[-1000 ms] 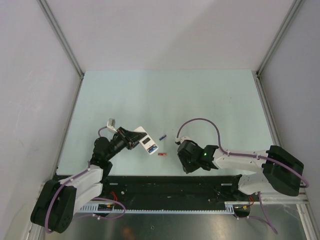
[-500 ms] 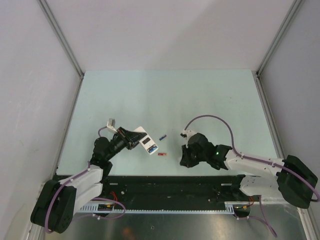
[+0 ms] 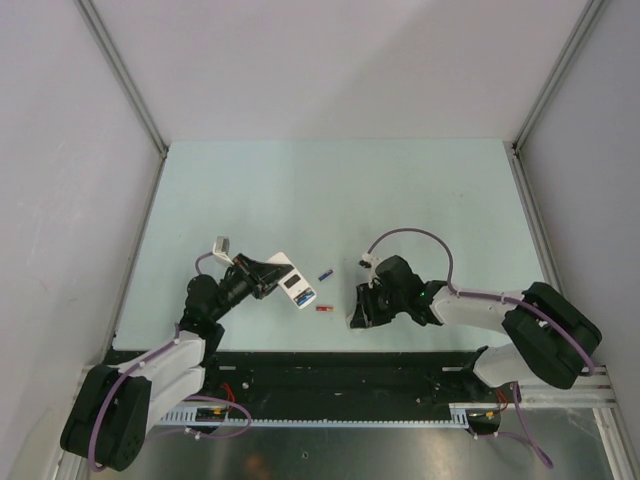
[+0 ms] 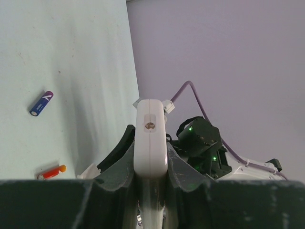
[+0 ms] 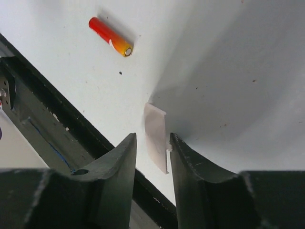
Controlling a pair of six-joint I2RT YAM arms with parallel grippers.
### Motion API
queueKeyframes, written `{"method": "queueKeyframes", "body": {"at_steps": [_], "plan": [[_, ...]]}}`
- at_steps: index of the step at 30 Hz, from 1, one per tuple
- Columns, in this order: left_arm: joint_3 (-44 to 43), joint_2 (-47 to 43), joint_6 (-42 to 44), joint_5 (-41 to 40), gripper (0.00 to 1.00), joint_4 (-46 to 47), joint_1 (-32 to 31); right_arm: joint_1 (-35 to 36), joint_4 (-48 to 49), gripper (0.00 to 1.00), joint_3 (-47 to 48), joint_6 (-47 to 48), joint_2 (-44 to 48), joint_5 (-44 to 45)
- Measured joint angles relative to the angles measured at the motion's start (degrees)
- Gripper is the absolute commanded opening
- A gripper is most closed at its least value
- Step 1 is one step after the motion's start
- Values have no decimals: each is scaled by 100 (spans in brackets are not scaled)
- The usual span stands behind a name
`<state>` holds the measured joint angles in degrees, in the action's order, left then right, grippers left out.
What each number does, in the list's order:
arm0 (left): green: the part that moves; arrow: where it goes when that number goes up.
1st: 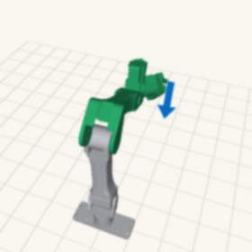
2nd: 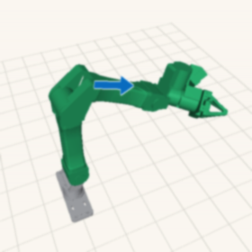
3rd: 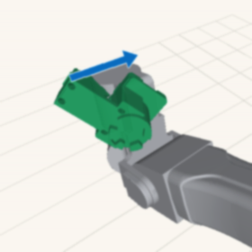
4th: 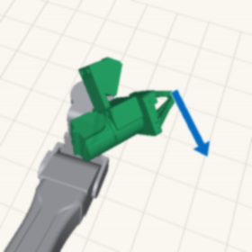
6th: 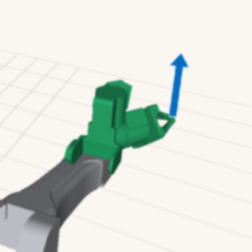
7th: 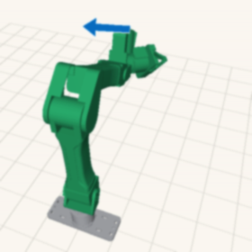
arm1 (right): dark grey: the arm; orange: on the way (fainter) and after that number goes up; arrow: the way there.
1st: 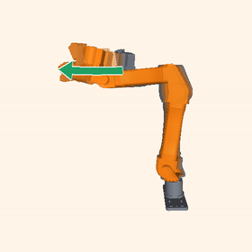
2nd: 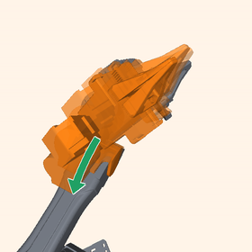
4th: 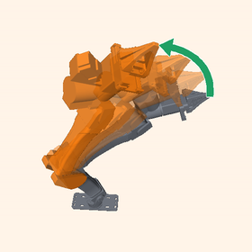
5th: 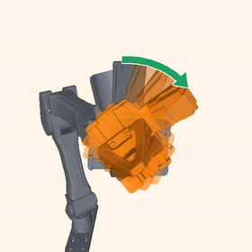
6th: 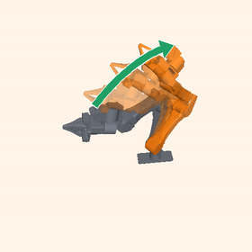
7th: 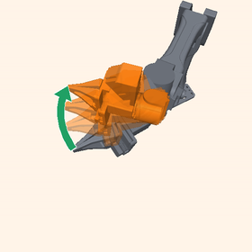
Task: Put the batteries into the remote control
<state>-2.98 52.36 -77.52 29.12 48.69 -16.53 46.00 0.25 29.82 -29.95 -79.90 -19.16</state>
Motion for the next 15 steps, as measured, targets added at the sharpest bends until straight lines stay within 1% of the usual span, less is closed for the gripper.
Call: {"method": "queueKeyframes", "body": {"at_steps": [1, 6, 10, 13, 15], "plan": [[0, 0, 0, 0, 0, 0, 0, -13, 17, 44, 7, 7, 7, 2], [0, 17, 2, 0, 0, -2, 0, -138, -55, 53, 13, 15, 120, 162], [0, 48, 2, 0, 0, -7, 0, -170, -389, 62, 13, 44, 415, 616], [0, 50, 4, 0, 0, -7, 0, -103, -844, 63, 13, 63, 787, 1141], [0, 50, 4, 0, 0, -9, 0, 136, -1132, 59, 55, 66, 1054, 1491]]}}
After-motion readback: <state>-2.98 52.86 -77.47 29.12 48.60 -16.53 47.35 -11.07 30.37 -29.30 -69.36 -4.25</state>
